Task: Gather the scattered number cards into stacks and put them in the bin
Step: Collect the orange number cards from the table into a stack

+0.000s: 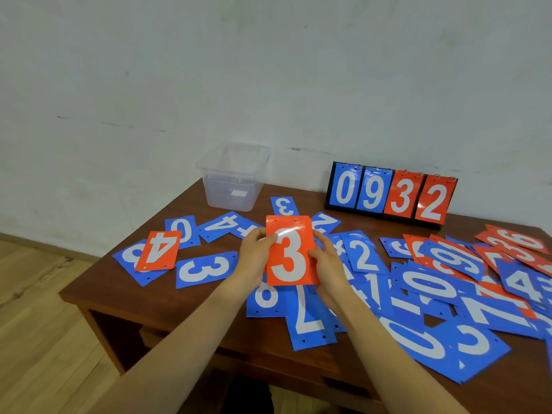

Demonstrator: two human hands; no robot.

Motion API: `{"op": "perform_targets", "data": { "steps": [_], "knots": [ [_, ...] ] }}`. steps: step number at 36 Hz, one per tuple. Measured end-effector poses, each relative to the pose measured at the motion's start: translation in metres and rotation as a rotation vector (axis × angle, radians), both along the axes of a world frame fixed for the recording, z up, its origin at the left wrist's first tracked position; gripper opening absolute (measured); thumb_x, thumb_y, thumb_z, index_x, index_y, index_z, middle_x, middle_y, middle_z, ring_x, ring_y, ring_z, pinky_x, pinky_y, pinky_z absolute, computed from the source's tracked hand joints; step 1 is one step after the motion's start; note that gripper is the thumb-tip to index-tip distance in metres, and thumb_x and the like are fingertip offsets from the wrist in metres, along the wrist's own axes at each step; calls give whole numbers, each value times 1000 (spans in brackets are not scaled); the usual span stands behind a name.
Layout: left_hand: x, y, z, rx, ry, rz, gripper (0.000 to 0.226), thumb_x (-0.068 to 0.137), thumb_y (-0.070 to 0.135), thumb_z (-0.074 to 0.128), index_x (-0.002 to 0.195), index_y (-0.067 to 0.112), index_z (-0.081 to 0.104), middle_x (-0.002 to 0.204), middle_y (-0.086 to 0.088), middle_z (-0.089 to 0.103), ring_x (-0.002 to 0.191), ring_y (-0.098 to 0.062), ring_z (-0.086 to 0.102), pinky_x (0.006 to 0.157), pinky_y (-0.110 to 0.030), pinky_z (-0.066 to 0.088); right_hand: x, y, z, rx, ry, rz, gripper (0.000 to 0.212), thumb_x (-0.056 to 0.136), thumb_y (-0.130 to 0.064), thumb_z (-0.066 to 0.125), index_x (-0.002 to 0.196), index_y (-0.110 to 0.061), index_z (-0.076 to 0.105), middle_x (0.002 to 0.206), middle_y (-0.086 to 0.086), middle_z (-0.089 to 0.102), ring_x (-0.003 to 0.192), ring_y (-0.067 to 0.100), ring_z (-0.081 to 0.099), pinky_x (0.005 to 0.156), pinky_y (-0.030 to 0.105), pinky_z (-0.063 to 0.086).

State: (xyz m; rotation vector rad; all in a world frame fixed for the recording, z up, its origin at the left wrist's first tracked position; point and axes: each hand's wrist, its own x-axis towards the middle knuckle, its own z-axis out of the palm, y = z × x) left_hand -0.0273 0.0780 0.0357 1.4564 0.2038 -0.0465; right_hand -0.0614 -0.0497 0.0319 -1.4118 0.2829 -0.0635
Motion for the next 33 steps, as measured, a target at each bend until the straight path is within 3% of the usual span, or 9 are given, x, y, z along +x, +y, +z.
{"op": "perform_targets", "data": {
  "steps": [4,8,13,16,19,24,27,30,33],
  "knots": [
    [2,1,-3,27,-83,57,22,89,21,64,108,21,53,108,-1,62,84,-17,64,59,-26,52,6,7,-1,10,-25,20,31,98,-17,46,127,-28,43,109,0,59,90,21,65,75,40,58],
    [8,11,-9,71,-147,96,40,87,19,67,120,22,46,117,2,55,93,-18,61,60,-24,52,14,17,-8,-10,-37,75,51,91,-15,61,135,-28,38,128,4,56,106,25,62,78,41,58],
    [20,40,-19,144,-108,141,47,90,25,62,131,19,39,123,-1,55,106,-19,58,70,-26,52,30,36,-15,-52,-10,102,50,94,-7,52,136,-28,38,134,3,52,111,26,58,80,42,57],
    [31,67,-22,279,-89,172,39,93,26,58,128,15,44,128,-4,53,109,-15,52,81,-29,48,42,49,-18,-82,15,94,48,95,-5,48,136,-28,37,134,5,51,106,23,60,71,34,57],
    [42,101,-25,530,-98,155,37,93,20,58,128,12,49,134,-6,46,110,-14,48,79,-24,44,53,60,-21,-91,74,99,48,96,-6,46,137,-30,36,133,6,52,104,24,61,72,36,58],
    [58,165,-34,1076,103,154,65,86,27,66,140,9,36,146,-16,32,134,-33,32,107,-40,33,65,76,-23,-83,132,120,48,97,-7,44,139,-30,34,129,5,51,97,22,60,71,36,57],
    [59,192,-37,1169,263,156,89,76,35,76,143,7,24,147,-19,24,137,-37,24,108,-47,29,70,86,-24,-98,156,137,48,98,-7,44,139,-30,34,133,6,49,107,25,59,71,35,56],
    [61,208,-44,1196,334,146,102,69,45,80,143,9,19,146,-19,27,135,-37,28,107,-48,32,74,94,-27,-113,165,139,48,97,-6,44,138,-29,34,136,8,49,112,28,58,75,37,56],
    [64,216,-49,1218,345,114,108,65,53,79,144,10,18,146,-19,30,135,-37,31,105,-48,34,76,99,-31,-95,177,139,48,97,-4,43,138,-28,35,137,8,48,109,26,58,64,30,55]
  ]
}}
